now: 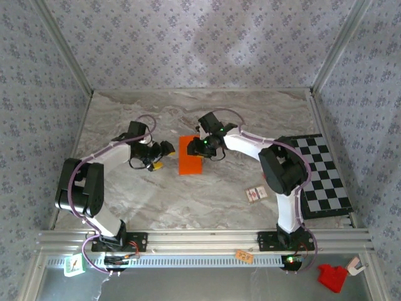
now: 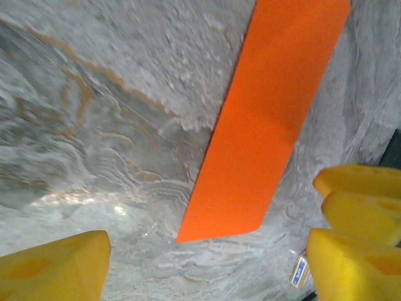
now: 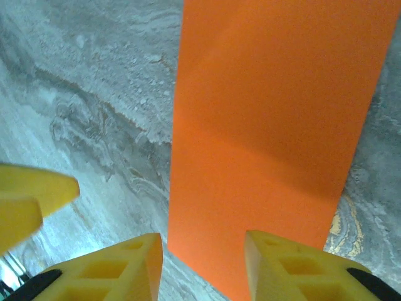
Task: Fold a paper plane with a square sheet of paper (pick it up from the middle)
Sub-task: Move the paper to the center of the table, then third fold the triangle at the center of the table.
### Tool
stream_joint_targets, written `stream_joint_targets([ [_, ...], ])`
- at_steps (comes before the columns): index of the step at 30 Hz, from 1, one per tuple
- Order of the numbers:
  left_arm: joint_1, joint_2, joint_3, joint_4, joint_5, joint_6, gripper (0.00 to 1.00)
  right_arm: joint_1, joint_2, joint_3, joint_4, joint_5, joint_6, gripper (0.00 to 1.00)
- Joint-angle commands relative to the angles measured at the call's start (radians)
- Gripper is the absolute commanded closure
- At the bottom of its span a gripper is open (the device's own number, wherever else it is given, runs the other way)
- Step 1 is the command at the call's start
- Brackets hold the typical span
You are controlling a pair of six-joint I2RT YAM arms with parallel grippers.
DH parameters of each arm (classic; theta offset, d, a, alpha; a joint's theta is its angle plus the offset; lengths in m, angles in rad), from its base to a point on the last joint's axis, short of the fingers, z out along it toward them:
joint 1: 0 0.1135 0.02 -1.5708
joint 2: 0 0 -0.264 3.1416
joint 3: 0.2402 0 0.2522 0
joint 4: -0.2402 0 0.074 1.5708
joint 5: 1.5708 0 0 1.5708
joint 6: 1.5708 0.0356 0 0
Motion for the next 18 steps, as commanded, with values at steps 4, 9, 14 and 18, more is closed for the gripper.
stream_joint_targets([
  [4,-0.048,0.037,-0.012,0.048,0.035,-0.030,0.23,0.012,0.065,0.011,-0.006,0.041,0.055,0.60],
  [9,-0.072,0.069,0.000,0.055,0.040,-0.028,0.32,0.009,0.090,0.001,-0.022,0.065,0.047,0.60],
  [14,-0.082,0.102,0.005,0.060,0.057,-0.015,0.48,0.006,0.109,-0.017,-0.038,0.071,0.033,0.61],
  [18,-0.093,0.134,0.010,0.060,0.073,-0.007,0.57,0.001,0.114,-0.032,-0.043,0.073,0.026,0.61],
])
